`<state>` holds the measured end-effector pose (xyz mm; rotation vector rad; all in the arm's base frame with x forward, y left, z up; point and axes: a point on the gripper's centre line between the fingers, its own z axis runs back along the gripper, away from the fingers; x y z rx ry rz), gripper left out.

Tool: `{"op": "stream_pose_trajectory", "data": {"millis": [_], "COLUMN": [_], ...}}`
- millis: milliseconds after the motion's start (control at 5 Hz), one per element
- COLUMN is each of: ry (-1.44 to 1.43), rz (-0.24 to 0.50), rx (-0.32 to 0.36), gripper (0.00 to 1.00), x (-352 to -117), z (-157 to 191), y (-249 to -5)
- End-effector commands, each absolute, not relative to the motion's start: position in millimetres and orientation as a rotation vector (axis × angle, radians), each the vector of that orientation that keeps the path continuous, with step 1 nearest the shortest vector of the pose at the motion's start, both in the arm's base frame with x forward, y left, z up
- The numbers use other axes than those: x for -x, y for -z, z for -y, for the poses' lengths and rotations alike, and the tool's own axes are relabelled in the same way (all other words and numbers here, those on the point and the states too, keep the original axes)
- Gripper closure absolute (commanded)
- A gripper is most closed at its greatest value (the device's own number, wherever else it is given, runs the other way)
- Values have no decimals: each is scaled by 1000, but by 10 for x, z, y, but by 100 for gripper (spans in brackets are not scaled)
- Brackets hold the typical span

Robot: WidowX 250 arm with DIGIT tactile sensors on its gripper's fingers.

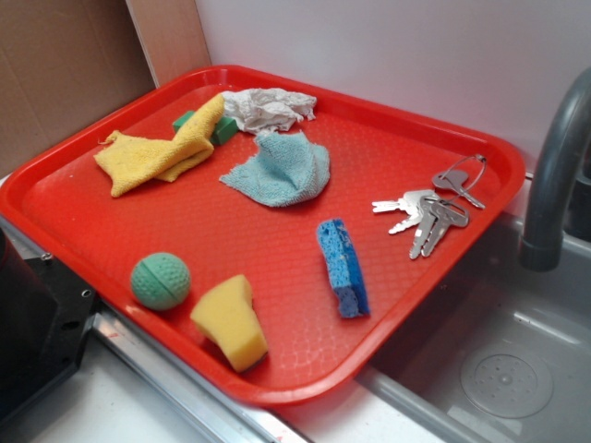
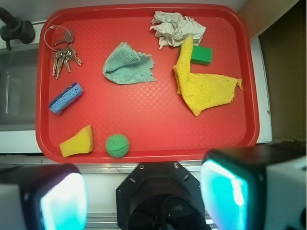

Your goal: Grab the blue cloth.

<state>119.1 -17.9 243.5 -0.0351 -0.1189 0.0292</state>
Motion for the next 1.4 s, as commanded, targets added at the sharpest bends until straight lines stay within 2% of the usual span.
{"op": "stream_pose_trajectory", "data": {"millis": [0,200,400,600,800,1000,1200], "ry": [-29,-4,-229,-369,-614,-704,-669], "rz": [119,68,125,135,133,146,133], "rx": [35,31,63,121,27,-14,-33], "gripper": [0,0,0,0,0,0,0], "x": [-1191,-1645,-1921,-2229,-2500,-2742,-3080], "z": [179,126,220,364,374,416,434], "y": [-2435,-1935,-1501,-1255,-978,-714,-577]}}
